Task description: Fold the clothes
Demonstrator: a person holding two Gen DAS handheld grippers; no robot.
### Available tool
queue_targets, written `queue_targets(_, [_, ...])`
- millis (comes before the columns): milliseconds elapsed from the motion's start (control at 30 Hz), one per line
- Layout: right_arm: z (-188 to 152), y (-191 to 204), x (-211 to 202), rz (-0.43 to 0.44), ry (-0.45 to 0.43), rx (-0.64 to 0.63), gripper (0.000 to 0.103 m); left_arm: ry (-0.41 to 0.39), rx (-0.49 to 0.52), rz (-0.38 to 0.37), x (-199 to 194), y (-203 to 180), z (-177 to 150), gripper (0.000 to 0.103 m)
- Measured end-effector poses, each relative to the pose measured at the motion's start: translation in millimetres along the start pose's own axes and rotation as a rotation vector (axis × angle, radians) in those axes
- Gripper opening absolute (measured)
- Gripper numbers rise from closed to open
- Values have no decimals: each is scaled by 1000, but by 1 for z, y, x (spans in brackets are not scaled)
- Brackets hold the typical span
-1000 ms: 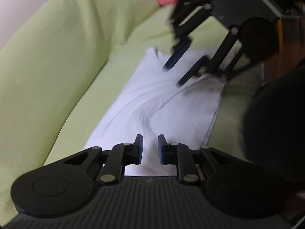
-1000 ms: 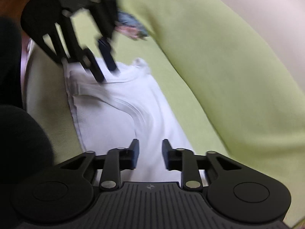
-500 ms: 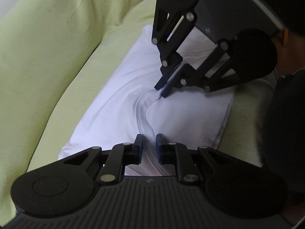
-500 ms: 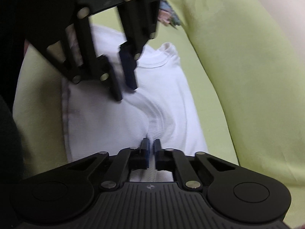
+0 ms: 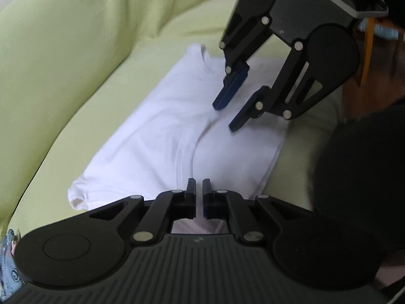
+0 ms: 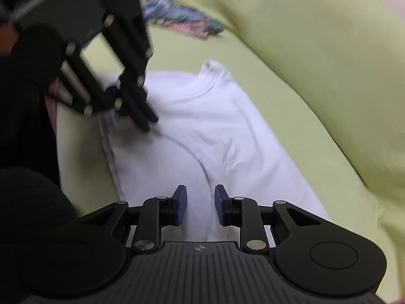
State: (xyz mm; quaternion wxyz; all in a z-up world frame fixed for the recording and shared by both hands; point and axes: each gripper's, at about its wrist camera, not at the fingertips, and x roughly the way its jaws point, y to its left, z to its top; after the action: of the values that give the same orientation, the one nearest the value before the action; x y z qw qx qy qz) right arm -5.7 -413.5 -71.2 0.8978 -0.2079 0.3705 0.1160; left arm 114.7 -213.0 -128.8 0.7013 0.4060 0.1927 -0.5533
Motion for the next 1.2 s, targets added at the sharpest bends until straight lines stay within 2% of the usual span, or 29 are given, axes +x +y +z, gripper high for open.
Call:
queue_targets(67, [14,-8,-4,-19,-46,120,17,-33,-65,49,2,10,6,7])
queue_targets(100, [27,-7,14,-36,-51,175,15,-37,-101,78,7,17,9,7])
queue_targets(167, [36,1,18,-58,-37,268,15,-23,-180,105,19,27,13,7])
queue_targets(267, [28,0,48,-26,59,331,15,74,-258,46,38,32,8,7])
queue_targets(300, [25,0,43,-26,51,327,16,88,-268,30,40,32,6,7])
queue_targets(400, [26,-9,26,-58,38,330,15,47,-244,19,24,32,4,11])
queue_targets(500, [33,-36,38,-174,-31,393,15,-32,-267,112,13,50,12,11])
queue_targets(567, [38,-57,49,-264,-59,439,16,-78,-335,180,11,71,12,11])
queue_targets(633, [35,-78,67,-296,-59,494,16,-107,-424,227,14,96,7,11])
queue_targets(700, [28,-94,86,-296,-42,540,16,-102,-491,256,25,117,-1,11])
queue_targets(767, [13,-104,93,-285,5,583,16,-30,-531,253,42,130,-12,10])
queue_targets(833, [3,-108,106,-271,29,619,15,63,-539,214,59,134,-26,12])
queue_targets(967, [-3,-113,100,-253,10,668,15,23,-518,202,47,135,-34,13])
queue_targets(1000, [3,-114,112,-257,-1,672,16,-7,-530,194,42,138,-31,13])
queue_targets(1100, [11,-111,109,-270,-72,671,21,-90,-574,153,33,150,-29,13])
queue_targets(1133, [12,-110,112,-272,-69,667,24,-85,-576,143,36,152,-31,13])
queue_targets(1200, [7,-107,119,-275,-41,665,24,-12,-546,152,56,150,-39,13])
